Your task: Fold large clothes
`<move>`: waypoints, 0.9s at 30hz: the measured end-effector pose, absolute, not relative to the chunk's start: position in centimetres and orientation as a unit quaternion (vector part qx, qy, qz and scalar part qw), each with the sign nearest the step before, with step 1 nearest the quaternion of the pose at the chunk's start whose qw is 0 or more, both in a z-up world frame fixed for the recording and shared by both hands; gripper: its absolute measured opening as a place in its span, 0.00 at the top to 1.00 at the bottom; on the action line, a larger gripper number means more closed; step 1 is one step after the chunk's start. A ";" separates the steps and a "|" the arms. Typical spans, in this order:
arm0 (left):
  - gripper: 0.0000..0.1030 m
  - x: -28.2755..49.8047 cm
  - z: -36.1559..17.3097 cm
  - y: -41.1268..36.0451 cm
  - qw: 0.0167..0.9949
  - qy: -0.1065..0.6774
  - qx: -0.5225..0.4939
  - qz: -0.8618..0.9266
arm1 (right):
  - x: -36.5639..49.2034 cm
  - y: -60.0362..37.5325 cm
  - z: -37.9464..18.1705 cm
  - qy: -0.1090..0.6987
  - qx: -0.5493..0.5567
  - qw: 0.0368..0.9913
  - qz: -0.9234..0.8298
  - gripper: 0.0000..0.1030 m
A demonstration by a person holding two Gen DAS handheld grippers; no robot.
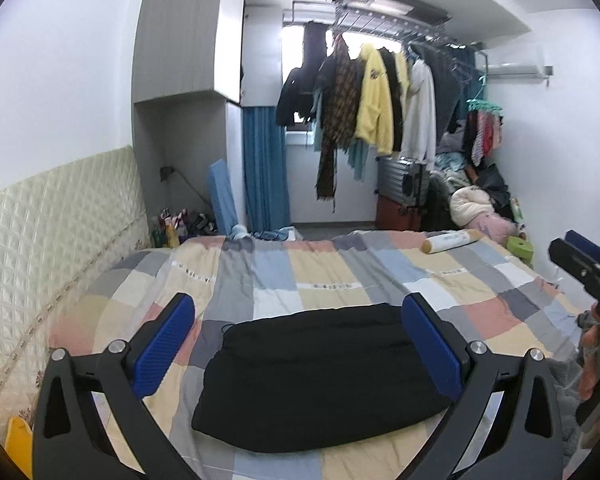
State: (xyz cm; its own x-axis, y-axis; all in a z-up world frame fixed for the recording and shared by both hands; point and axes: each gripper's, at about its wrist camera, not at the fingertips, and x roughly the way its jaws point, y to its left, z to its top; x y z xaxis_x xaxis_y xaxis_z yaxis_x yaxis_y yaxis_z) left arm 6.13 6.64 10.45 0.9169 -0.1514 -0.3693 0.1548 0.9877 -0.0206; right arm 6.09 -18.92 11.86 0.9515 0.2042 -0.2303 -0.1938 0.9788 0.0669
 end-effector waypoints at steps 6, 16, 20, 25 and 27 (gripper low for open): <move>0.00 2.6 10.9 6.9 0.979 0.173 -0.025 -0.102 | 2.0 -18.0 12.3 0.091 0.017 0.989 0.117 0.00; 0.00 -2.5 9.2 6.6 0.981 0.157 -0.035 -0.106 | -3.5 -17.4 10.9 0.064 0.019 0.990 0.125 0.00; 0.00 -3.6 7.4 6.2 0.980 0.170 -0.033 -0.096 | -4.3 -17.0 9.0 0.081 0.020 0.988 0.128 0.00; 0.00 -3.8 4.7 6.0 0.973 0.203 -0.049 -0.096 | -4.9 -16.9 6.3 0.118 0.034 0.985 0.125 0.00; 0.00 -3.7 3.5 5.8 0.969 0.220 -0.056 -0.099 | -5.1 -16.8 4.9 0.136 0.035 0.982 0.122 0.00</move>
State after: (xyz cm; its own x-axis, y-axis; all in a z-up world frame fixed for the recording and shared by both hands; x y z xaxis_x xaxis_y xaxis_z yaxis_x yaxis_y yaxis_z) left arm -3.72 5.84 3.51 0.8840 -0.2163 -0.4145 0.1675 0.9742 -0.1511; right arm -5.06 -16.76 4.92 0.9330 0.2491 -0.2596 -0.2300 0.9678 0.1021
